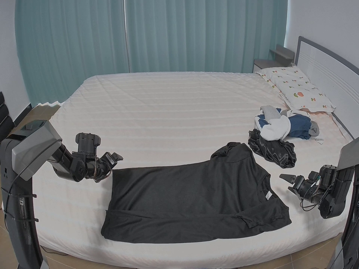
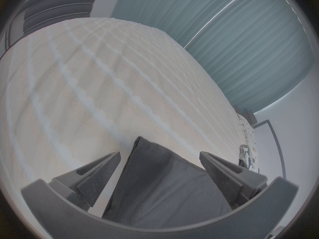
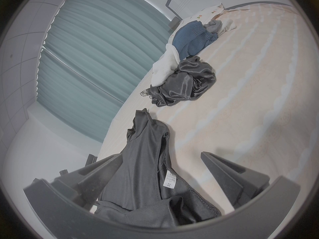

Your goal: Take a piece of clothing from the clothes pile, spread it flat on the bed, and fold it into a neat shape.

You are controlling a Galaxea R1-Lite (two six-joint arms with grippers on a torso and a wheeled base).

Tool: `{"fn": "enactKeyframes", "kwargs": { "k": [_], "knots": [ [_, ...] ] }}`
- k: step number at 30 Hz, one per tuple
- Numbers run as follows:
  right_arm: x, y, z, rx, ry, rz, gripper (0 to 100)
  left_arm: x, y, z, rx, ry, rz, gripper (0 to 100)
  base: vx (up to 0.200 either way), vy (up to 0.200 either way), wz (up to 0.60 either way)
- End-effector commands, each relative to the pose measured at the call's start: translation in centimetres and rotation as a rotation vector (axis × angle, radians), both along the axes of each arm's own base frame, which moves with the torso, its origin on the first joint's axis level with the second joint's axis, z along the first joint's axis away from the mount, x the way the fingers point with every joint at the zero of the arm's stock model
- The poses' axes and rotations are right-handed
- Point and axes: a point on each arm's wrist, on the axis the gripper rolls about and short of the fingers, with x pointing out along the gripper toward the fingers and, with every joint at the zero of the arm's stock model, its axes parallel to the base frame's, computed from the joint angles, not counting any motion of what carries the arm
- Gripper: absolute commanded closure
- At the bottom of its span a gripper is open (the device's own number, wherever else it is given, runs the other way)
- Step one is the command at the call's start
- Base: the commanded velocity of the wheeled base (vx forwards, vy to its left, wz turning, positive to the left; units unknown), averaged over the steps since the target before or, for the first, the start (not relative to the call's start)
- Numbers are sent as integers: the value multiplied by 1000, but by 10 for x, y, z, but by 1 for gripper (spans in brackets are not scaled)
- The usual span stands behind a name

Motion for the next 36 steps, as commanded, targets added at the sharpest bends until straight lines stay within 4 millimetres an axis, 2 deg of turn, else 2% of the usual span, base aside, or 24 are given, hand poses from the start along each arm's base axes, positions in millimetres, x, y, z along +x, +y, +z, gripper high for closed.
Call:
{"fn": "enactKeyframes", "kwargs": {
  "k": [1, 6, 14, 27, 36],
  "knots": [
    [0, 3, 0, 0, -7, 11, 0, 17, 1, -25, 38, 11, -28, 0, 0, 0, 0],
    [1, 4, 0, 0, -5, 14, 0, 28, 2, -33, 75, -14, -82, 0, 0, 0, 0],
    [0, 4, 0, 0, -5, 14, 0, 40, 3, -25, 49, -69, -129, 0, 0, 0, 0],
    [2, 8, -3, -1, 0, 27, 0, 40, 5, -41, 85, -70, -157, 0, 0, 0, 0],
    [2, 8, -3, 0, 0, 28, 0, 38, 4, -44, 91, -58, -164, 0, 0, 0, 0]
  ]
}}
